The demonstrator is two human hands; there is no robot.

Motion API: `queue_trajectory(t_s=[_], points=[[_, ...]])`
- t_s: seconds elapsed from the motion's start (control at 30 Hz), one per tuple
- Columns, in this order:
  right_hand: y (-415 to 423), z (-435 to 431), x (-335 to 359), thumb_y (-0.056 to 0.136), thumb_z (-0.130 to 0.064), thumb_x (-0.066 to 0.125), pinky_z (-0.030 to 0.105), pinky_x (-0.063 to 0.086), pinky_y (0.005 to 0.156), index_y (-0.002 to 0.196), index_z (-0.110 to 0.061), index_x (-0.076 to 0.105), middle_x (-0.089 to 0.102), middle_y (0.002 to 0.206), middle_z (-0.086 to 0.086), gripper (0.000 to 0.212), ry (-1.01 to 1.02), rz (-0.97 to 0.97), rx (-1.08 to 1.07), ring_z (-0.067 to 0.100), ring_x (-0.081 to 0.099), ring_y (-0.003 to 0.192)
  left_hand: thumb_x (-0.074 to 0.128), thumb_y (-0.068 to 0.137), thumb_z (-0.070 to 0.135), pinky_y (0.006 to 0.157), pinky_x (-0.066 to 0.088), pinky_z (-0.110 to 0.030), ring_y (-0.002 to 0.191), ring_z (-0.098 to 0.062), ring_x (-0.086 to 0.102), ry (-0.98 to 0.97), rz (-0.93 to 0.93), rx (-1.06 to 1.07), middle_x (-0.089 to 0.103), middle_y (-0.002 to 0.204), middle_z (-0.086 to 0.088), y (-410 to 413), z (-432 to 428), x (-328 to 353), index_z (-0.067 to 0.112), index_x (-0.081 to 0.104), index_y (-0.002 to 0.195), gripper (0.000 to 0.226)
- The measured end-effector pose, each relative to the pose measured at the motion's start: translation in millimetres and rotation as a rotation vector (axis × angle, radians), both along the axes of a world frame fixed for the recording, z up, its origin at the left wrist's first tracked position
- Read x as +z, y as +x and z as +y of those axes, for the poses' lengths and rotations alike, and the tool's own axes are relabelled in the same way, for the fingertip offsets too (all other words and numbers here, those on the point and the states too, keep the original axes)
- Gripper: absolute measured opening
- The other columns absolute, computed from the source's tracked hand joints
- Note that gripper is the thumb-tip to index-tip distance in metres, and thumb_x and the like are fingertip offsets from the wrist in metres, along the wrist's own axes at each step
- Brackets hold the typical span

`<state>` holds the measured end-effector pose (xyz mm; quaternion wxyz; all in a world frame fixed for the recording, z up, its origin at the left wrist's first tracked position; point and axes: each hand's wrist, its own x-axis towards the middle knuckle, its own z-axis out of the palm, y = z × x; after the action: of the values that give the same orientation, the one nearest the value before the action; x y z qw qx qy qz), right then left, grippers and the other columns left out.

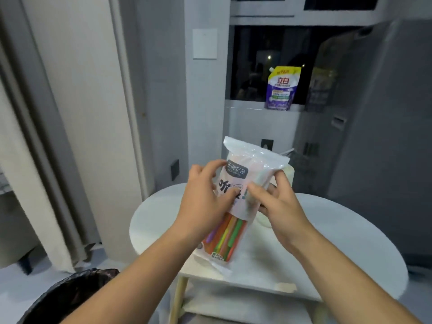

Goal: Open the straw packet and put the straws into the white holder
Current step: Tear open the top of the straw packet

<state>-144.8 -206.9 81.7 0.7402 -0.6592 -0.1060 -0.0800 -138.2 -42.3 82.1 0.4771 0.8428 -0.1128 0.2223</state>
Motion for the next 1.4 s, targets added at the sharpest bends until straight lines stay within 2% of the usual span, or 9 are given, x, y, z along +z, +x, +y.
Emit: queue_trajectory(t_s=[0.13,0.2,0.27,0.37,0.47,0.6,0.8,1.07,1.4], points=[[3,-6,17,0.091,-0.048,0.055,0.034,0.056,0.086,0.133,-0.011,0.054,0.07,0.124,0.011,0.056,0.196,0.024,0.22,0.026,0.068,0.111,0.066,0.092,0.017,0.096,0.049,-0.018,0.097,0.003,0.061,-0.078,0.018,-0.083,0.051,0.113,0.01,9,-3,14,0.048,0.056,0.136,0.055],[6,-8,14,0.091,-0.059,0.045,0.041,0.053,0.091,0.125,0.0,0.055,0.068,0.124,0.02,0.068,0.25,0.088,0.249,0.034,0.065,0.113,0.059,0.097,0.014,0.099,0.055,-0.033,0.103,0.0,0.065,-0.199,0.101,-0.233,0.065,0.115,0.007,9,-2,15,0.054,0.066,0.121,0.047],[11,-9,5,0.088,-0.062,0.047,0.05,0.048,0.1,0.109,-0.003,0.06,0.066,0.117,0.023,0.064,0.283,0.146,0.245,0.042,0.062,0.117,0.059,0.1,0.023,0.102,0.055,-0.04,0.111,-0.006,0.067,-0.387,0.25,-0.366,0.072,0.118,0.008,6,-5,9,0.044,0.068,0.12,0.03],[13,-3,-8,0.095,-0.044,0.051,0.05,0.049,0.102,0.094,-0.005,0.063,0.07,0.117,0.02,0.041,0.208,0.157,0.2,0.041,0.065,0.112,0.072,0.087,0.043,0.105,0.05,-0.039,0.12,-0.014,0.063,-0.425,0.284,-0.354,0.07,0.121,0.004,8,-4,-11,0.027,0.061,0.113,0.032],[13,2,-15,0.099,-0.023,0.053,0.041,0.053,0.094,0.093,-0.005,0.061,0.074,0.112,0.015,0.02,0.164,0.155,0.173,0.035,0.068,0.108,0.079,0.083,0.035,0.097,0.052,-0.026,0.12,-0.012,0.063,-0.401,0.235,-0.369,0.071,0.119,0.001,8,0,-24,0.014,0.055,0.095,0.034],[13,2,-21,0.084,-0.023,0.073,0.031,0.055,0.083,0.09,-0.002,0.06,0.069,0.094,0.016,0.026,0.121,0.141,0.159,0.027,0.067,0.091,0.086,0.078,0.027,0.091,0.053,-0.018,0.122,-0.014,0.062,-0.363,0.228,-0.412,0.07,0.122,0.001,10,8,-29,0.01,0.058,0.087,0.034],[12,4,-23,0.076,-0.018,0.077,0.033,0.056,0.085,0.088,-0.003,0.063,0.07,0.086,0.011,0.024,0.094,0.117,0.173,0.024,0.066,0.084,0.086,0.078,0.015,0.097,0.049,-0.017,0.137,-0.013,0.052,-0.394,0.214,-0.477,0.067,0.133,0.001,11,18,-36,0.009,0.066,0.091,0.024],[10,8,-26,0.074,-0.025,0.076,0.048,0.05,0.102,0.079,-0.017,0.076,0.073,0.102,0.017,0.01,0.033,0.083,0.174,0.029,0.069,0.098,0.084,0.078,0.031,0.118,0.039,-0.046,0.138,-0.011,0.051,-0.377,0.219,-0.434,0.063,0.141,0.004,6,23,-36,0.017,0.069,0.093,0.026],[8,8,-28,0.087,-0.026,0.068,0.048,0.044,0.109,0.083,-0.012,0.077,0.071,0.122,-0.004,0.018,-0.149,0.026,0.111,0.018,0.064,0.118,0.077,0.085,0.033,0.121,0.031,-0.046,0.141,-0.01,0.049,-0.364,0.195,-0.382,0.066,0.138,0.002,0,15,-34,0.017,0.075,0.083,0.016]])
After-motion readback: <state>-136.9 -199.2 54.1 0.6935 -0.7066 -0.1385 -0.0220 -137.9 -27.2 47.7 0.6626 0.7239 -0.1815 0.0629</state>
